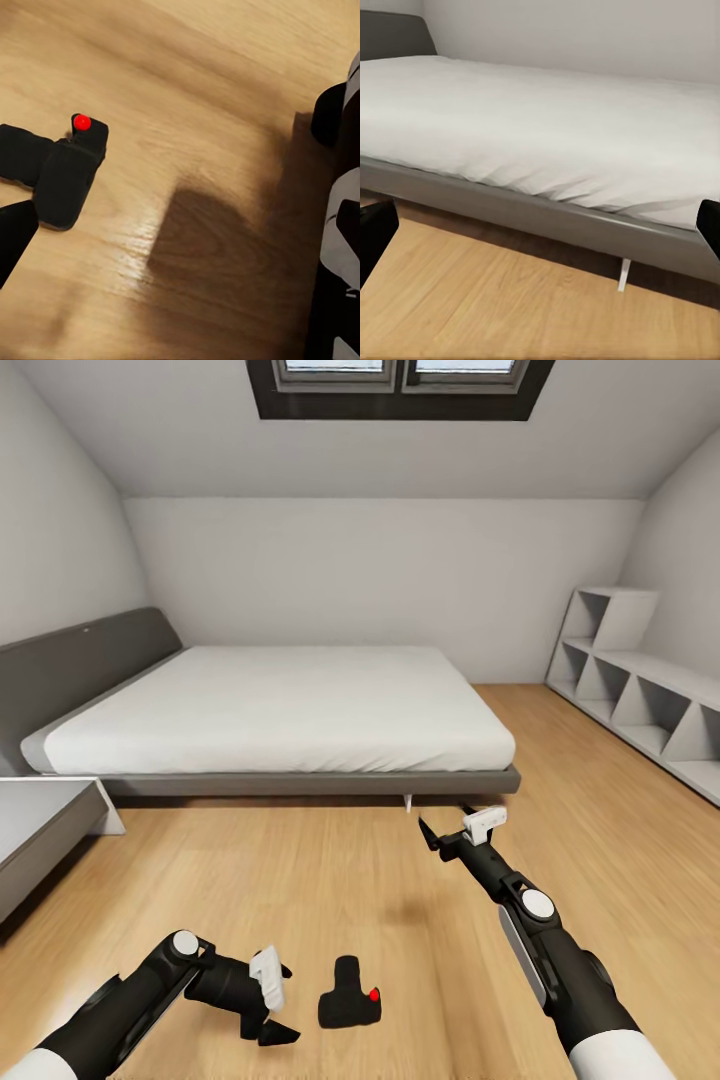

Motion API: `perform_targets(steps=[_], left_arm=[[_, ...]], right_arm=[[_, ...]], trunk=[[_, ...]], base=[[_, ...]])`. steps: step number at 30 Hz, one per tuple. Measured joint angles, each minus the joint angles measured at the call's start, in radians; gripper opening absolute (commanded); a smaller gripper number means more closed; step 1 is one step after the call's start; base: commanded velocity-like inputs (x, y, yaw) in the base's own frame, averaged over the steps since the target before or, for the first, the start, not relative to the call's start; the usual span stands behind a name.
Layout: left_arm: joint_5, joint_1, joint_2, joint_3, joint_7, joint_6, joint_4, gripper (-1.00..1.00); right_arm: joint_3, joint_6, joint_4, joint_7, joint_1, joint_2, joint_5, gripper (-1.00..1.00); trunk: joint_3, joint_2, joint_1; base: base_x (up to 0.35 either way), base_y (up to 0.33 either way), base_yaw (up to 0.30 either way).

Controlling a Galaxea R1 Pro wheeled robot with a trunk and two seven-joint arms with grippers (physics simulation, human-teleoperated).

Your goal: Attach the digital camera to the camera tripod in the bedroom.

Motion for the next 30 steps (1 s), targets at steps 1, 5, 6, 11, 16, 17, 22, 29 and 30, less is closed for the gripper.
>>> perform_targets(steps=[1,5,6,11,16,17,22,29,30], left_arm=[[0.0,0.0,0.0,0.0,0.0,0.0,0.0,1.0],[0.0,0.0,-0.007,0.001,0.0,0.0,0.0,1.0],[0.0,0.0,-0.007,0.001,0.0,0.0,0.0,1.0],[0.0,0.0,-0.01,0.003,0.001,0.0,0.001,1.0],[0.0,0.0,-0.009,0.007,0.0,0.0,0.001,1.0],[0.0,0.0,-0.008,0.007,0.0,0.0,0.001,1.0],[0.0,0.0,-0.007,0.008,0.0,0.0,0.0,1.0],[0.001,0.0,0.008,0.036,0.0,-0.001,-0.026,1.0],[0.001,0.0,0.01,0.049,0.0,-0.001,-0.034,1.0]], right_arm=[[0.0,0.0,0.0,0.0,0.0,0.0,0.0,1.0],[0.0,0.0,0.0,0.0,0.0,0.0,0.0,1.0],[0.0,0.0,0.0,0.0,0.0,0.0,0.0,1.0],[-0.001,0.0,0.0,0.0,0.0,0.0,0.0,1.0],[0.0,0.001,0.0,0.0,0.0,0.0,0.0,1.0],[0.0,0.001,0.0,0.0,0.0,0.0,0.0,1.0],[-0.001,0.001,0.0,0.0,0.0,0.0,0.0,1.0],[-0.001,0.001,0.0,0.0,0.0,0.0,0.0,1.0],[-0.001,0.001,0.0,0.0,0.0,0.0,0.0,1.0]], trunk=[[-0.004,0.0,0.0],[-0.019,-0.001,0.002],[-0.023,-0.001,0.003],[-0.043,-0.003,0.005],[-0.062,-0.004,0.007],[-0.066,-0.004,0.008],[-0.085,-0.005,0.01],[-0.112,-0.007,0.013],[-0.116,-0.007,0.013]], base=[[0.0,0.0,0.0],[0.0,0.0,0.0],[0.0,0.0,0.0],[0.0,0.0,0.0],[0.0,0.0,0.0],[0.0,0.0,0.0],[0.0,0.0,0.0],[0.0,0.0,0.0],[0.0,0.0,0.0]])
